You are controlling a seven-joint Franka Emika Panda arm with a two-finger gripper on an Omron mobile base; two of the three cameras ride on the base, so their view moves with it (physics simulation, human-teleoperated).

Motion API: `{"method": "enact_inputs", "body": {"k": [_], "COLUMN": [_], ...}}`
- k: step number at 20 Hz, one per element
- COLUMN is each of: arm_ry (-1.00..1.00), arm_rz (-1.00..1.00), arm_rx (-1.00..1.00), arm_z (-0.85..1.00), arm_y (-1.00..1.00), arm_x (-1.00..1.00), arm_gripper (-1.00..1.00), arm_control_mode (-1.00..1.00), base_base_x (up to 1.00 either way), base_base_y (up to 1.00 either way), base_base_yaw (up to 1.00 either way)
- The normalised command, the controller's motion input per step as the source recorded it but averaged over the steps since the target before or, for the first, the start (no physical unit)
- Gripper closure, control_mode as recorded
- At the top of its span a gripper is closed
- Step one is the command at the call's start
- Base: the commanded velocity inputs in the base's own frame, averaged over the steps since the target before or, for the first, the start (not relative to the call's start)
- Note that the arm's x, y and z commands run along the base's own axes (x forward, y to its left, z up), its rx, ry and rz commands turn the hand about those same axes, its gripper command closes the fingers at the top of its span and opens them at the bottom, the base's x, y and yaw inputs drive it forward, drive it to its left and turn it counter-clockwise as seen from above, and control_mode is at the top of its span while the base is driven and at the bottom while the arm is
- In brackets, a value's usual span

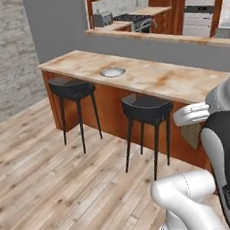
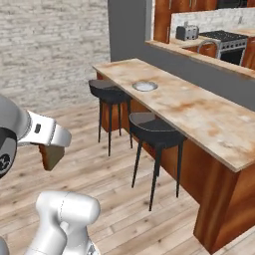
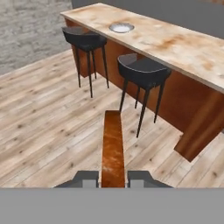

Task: Start the toaster. Once the lever pops up, take the bread to the plate on the dining counter.

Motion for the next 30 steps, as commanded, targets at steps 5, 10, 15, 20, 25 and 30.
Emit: {"method": "enact_inputs", "body": {"k": [5,10,15,20,25,30], "arm_ry": [0.00,0.00,0.00,0.00,0.00,0.00], "arm_rz": [0.00,0.00,0.00,0.00,0.00,0.00], "arm_rx": [0.00,0.00,0.00,0.00,0.00,0.00], "arm_z": [0.00,0.00,0.00,0.00,0.00,0.00], "arm_y": [0.00,0.00,0.00,0.00,0.00,0.00], "arm_x": [0.00,0.00,0.00,0.00,0.00,0.00], "arm_gripper": [1.00,1.00,1.00,1.00,1.00,1.00], "arm_control_mode": [1.00,1.00,1.00,1.00,1.00,1.00], "base_base_x": [0.46,0.46,0.42,0.46,0.44,0.37], "base_base_y": [0.70,0.73,0.85,0.89,0.88,0.73], "base_base_yaw": [-0.34,-0.39,-0.41,-0.41,-0.40,-0.40]}}
